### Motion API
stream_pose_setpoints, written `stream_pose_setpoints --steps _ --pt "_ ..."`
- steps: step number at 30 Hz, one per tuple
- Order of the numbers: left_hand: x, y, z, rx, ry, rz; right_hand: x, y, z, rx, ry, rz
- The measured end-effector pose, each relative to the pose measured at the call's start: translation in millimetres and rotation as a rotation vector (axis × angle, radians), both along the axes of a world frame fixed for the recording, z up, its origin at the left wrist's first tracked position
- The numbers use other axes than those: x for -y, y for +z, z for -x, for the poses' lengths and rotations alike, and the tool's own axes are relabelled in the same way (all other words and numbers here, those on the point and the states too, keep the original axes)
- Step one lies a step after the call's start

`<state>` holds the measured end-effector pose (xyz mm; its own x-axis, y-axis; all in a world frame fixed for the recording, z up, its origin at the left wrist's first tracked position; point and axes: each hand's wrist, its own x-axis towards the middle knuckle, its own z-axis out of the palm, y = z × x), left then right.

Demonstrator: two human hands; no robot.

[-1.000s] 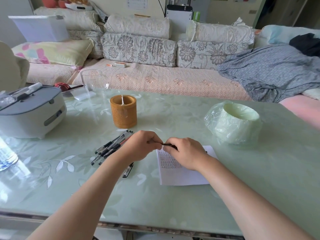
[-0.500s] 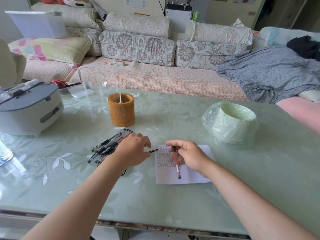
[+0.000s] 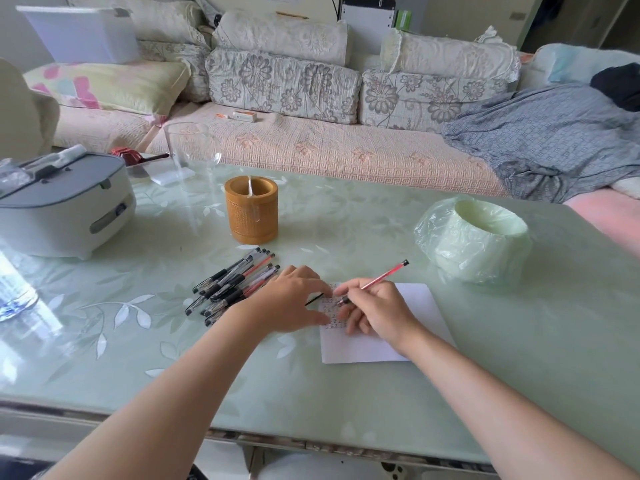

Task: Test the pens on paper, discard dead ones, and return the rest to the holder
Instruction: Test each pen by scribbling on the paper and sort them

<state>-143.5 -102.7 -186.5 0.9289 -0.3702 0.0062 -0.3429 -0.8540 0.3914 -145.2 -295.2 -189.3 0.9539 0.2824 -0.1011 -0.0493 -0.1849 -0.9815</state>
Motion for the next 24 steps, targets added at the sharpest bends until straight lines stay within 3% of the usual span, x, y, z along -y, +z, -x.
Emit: stream_pose_setpoints --steps 9,24 --pt "-4 -6 -5 0.006 0.007 0.011 -3 -5 7 0.115 0.164 0.174" --pt "-1 -8 -7 0.014 0.037 0.01 -4 -11 5 0.202 0.21 0.244"
